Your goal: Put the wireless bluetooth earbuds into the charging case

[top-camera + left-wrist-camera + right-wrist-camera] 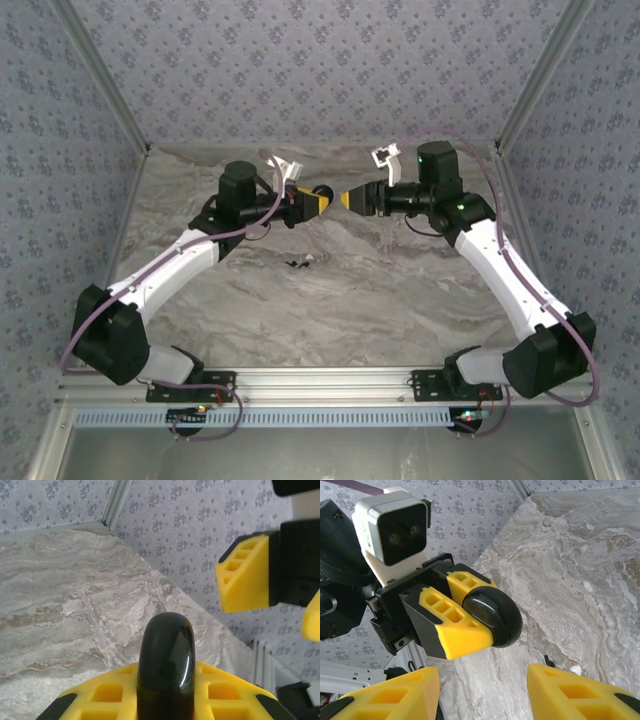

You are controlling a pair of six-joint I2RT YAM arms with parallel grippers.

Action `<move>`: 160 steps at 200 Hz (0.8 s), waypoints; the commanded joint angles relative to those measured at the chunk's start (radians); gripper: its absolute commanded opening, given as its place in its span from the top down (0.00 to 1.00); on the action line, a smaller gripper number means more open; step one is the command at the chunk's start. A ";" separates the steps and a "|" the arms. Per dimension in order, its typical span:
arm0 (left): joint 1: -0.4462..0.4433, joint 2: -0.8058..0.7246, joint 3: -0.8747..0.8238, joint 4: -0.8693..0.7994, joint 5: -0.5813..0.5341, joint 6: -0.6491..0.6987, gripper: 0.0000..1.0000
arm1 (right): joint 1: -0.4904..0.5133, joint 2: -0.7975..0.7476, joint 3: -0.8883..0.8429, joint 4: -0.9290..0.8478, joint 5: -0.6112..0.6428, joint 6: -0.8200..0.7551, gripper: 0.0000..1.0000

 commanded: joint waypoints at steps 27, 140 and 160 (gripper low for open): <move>-0.014 -0.019 -0.005 0.089 0.096 0.270 0.80 | 0.027 -0.006 0.036 -0.087 0.028 -0.069 0.49; -0.060 -0.002 0.025 0.017 0.172 0.388 0.79 | 0.045 0.016 0.053 -0.122 0.067 -0.091 0.48; -0.062 -0.007 0.021 0.017 0.183 0.395 0.79 | 0.044 0.018 0.055 -0.129 0.083 -0.092 0.48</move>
